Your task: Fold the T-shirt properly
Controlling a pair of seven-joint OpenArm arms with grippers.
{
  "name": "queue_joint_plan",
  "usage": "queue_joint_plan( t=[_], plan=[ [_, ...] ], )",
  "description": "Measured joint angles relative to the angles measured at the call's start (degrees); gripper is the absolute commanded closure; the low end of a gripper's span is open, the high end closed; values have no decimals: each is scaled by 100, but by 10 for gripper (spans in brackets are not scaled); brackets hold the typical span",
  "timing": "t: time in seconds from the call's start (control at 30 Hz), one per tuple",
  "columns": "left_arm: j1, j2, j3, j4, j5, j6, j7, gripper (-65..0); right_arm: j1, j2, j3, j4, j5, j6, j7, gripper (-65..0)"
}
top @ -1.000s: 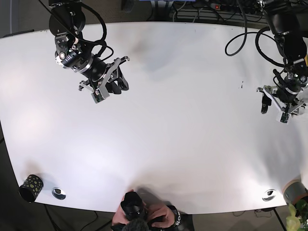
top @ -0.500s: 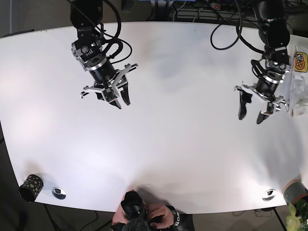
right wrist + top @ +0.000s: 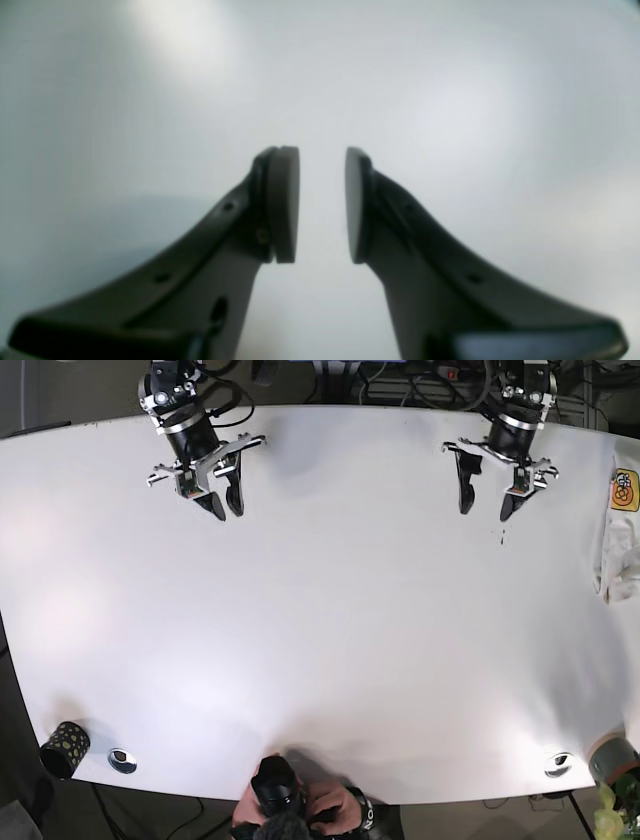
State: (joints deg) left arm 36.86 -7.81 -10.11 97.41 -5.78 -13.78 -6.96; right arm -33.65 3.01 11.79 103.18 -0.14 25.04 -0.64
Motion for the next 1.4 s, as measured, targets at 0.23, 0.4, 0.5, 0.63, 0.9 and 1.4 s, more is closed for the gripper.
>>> queue_joint_plan(
  t=[0.23, 0.4, 0.5, 0.63, 0.9, 1.4],
  plan=[
    [1419, 140, -31, 629, -22, 55, -7, -367, -1064, 570, 50, 140, 909, -111, 44, -146],
    [2424, 144, -39, 916, -31, 94, -7, -365, -1895, 828, 22, 315, 1228, -90, 393, -146],
    [2879, 271, -52, 981, -28, 96, -2, -365, -2420, 940, 35, 367, 1241, -129, 496, -146],
    [3106, 612, -210, 927, -28, 24, -31, -367, -2951, 986, 26, 391, 1246, -105, 717, -146],
    [3071, 686, -302, -216, -24, 98, -4, -368, -3390, 984, -28, -46, 1217, -98, 728, -146],
    [1156, 332, 111, -3296, -9, 92, -63, -367, -1635, 1182, -1034, -3497, 1209, -144, 772, -144]
  ],
)
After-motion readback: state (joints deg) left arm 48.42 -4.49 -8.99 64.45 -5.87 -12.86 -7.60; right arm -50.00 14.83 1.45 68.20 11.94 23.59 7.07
